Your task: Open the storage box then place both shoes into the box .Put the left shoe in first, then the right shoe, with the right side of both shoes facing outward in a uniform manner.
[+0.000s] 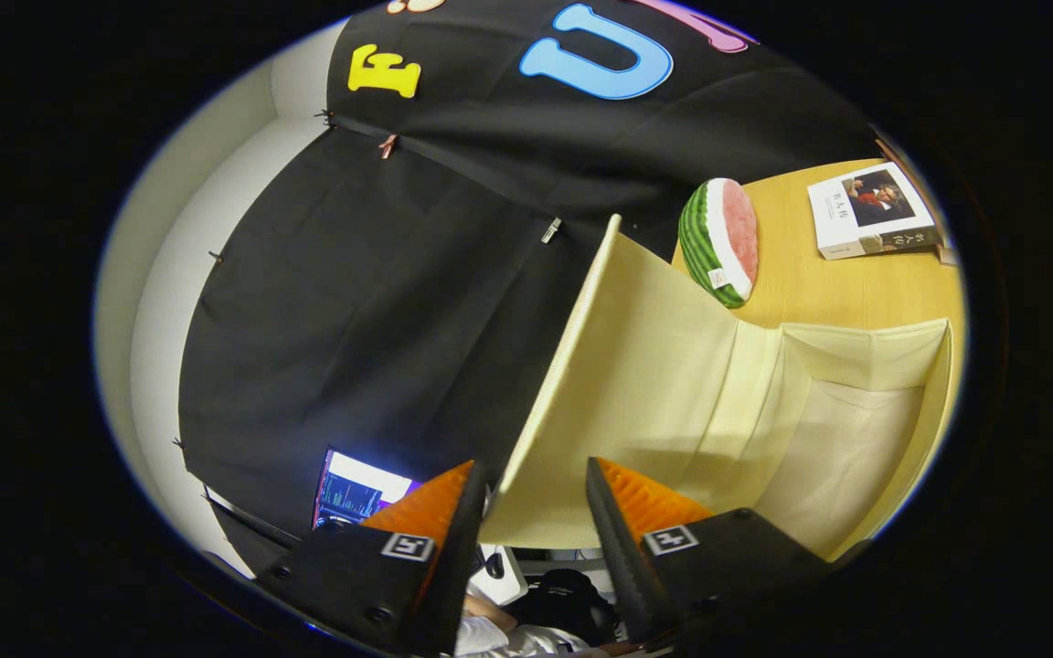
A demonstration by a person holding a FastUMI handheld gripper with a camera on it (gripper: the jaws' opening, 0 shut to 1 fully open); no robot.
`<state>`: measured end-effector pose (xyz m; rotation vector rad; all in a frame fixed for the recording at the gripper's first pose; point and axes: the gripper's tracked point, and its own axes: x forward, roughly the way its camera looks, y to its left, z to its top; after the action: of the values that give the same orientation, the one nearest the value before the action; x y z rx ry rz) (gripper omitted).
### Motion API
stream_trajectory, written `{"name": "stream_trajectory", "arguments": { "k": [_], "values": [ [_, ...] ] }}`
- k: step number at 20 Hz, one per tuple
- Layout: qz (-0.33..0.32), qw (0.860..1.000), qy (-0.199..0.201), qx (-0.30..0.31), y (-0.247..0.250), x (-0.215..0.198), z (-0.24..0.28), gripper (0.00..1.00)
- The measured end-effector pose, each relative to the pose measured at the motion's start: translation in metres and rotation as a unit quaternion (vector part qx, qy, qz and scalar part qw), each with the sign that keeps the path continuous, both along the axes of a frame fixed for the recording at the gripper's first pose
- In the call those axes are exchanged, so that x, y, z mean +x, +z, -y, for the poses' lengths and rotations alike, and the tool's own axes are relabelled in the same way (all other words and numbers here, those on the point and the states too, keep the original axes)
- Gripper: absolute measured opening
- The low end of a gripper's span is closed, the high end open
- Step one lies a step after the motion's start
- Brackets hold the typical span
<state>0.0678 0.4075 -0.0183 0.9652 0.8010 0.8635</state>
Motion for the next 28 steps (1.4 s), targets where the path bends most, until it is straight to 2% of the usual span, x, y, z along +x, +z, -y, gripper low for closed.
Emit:
{"name": "stream_trajectory", "arguments": {
  "k": [2, 5, 7, 11, 14, 19, 24, 28],
  "values": [
    [-0.005, 1.0, -0.006, 0.005, -0.001, 0.001, 0.0, 0.89],
    [-0.008, 1.0, -0.019, -0.007, -0.007, 0.002, 0.012, 0.95],
    [0.006, 0.999, -0.034, -0.025, -0.012, 0.0, 0.031, 0.96],
    [0.052, 0.989, -0.088, -0.106, -0.041, -0.011, 0.103, 0.97],
    [0.083, 0.968, -0.132, -0.197, -0.072, -0.03, 0.174, 0.97],
    [0.07, 0.917, -0.189, -0.345, -0.142, -0.067, 0.281, 0.97],
    [0.004, 0.88, -0.181, -0.438, -0.225, -0.111, 0.343, 0.96],
    [-0.013, 0.858, -0.159, -0.488, -0.276, -0.125, 0.362, 0.81]
  ]
}}
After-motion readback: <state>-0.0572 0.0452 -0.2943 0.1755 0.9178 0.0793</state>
